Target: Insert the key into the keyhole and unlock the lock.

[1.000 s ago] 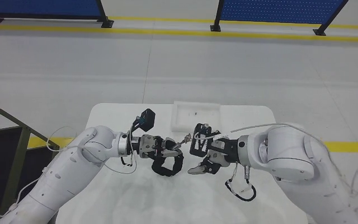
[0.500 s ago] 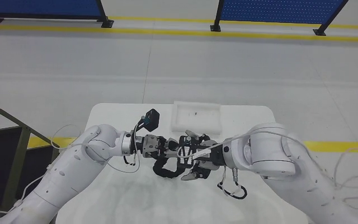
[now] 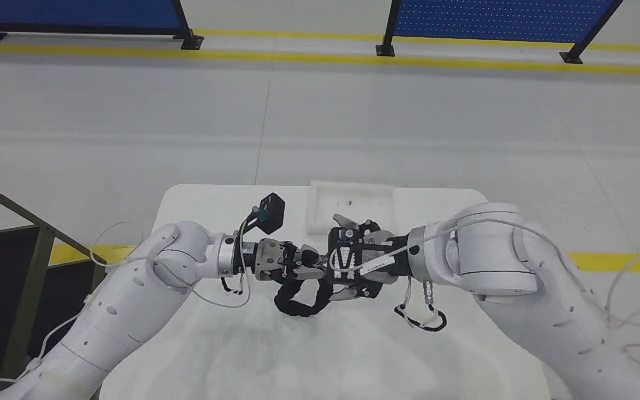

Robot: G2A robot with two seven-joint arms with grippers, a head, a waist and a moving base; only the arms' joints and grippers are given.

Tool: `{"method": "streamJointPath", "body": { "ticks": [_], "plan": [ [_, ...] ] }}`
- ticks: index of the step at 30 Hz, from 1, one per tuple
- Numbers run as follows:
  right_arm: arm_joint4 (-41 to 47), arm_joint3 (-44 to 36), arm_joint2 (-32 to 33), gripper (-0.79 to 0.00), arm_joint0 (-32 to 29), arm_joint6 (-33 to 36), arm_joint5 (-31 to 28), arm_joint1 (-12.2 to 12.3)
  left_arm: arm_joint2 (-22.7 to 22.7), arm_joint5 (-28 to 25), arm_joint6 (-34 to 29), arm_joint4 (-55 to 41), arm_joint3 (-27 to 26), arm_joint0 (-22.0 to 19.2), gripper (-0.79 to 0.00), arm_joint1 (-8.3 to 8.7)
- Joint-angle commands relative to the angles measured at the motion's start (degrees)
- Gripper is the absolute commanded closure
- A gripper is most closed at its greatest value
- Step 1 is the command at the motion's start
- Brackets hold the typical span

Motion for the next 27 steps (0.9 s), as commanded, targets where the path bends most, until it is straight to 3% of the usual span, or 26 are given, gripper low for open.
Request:
{"method": "streamJointPath", "body": {
  "ticks": [1, 2, 4, 6, 7, 12, 16, 19, 27],
  "plan": [
    [-1.34, 0.63, -1.05, -0.785, 0.86, -3.63, -3.62, 0.78, -0.18, 0.0, -0.26, -0.06, -0.28, 0.22, 0.0, 0.09],
    [-1.69, 1.25, -1.55, -0.785, 1.28, -6.12, -6.11, 1.27, -0.28, 0.0, -0.43, -0.06, -0.47, 0.32, 0.0, 0.14],
    [-4.08, 2.34, -2.57, -0.693, 2.12, -8.55, -8.54, 2.39, -0.53, 0.0, -0.65, -0.16, -0.68, 0.51, 0.0, 0.23],
    [-5.58, 2.45, -3.79, -0.548, 2.97, -10.06, -10.05, 3.54, -0.71, 0.0, -0.94, -0.05, -0.97, 0.69, 0.0, 0.3],
    [-5.97, 2.51, -4.03, -0.385, 3.39, -10.52, -10.5, 4.07, -0.76, 0.0, -1.07, -0.09, -1.11, 0.8, 0.0, 0.33],
    [-6.09, 2.28, -5.23, -0.209, 4.74, -11.15, -11.14, 6.52, -0.79, 0.0, -1.88, -0.56, -1.71, 1.16, 0.0, 0.4],
    [-5.62, 1.82, -5.85, -0.16, 5.68, -11.7, -11.68, 7.97, -0.89, 0.0, -2.34, -0.79, -1.95, 1.24, 0.0, 0.41],
    [-4.72, 1.46, -6.08, -0.08, 6.25, -12.2, -12.18, 8.65, -0.8, 0.0, -2.76, -1.08, -2.22, 1.3, 0.0, 0.38],
    [-3.33, 1.07, -6.09, 0.0, 6.51, -13.17, -12.13, 9.36, -0.29, 0.0, -3.73, -2.06, -2.45, 1.11, 0.0, 0.12]
  ]
}}
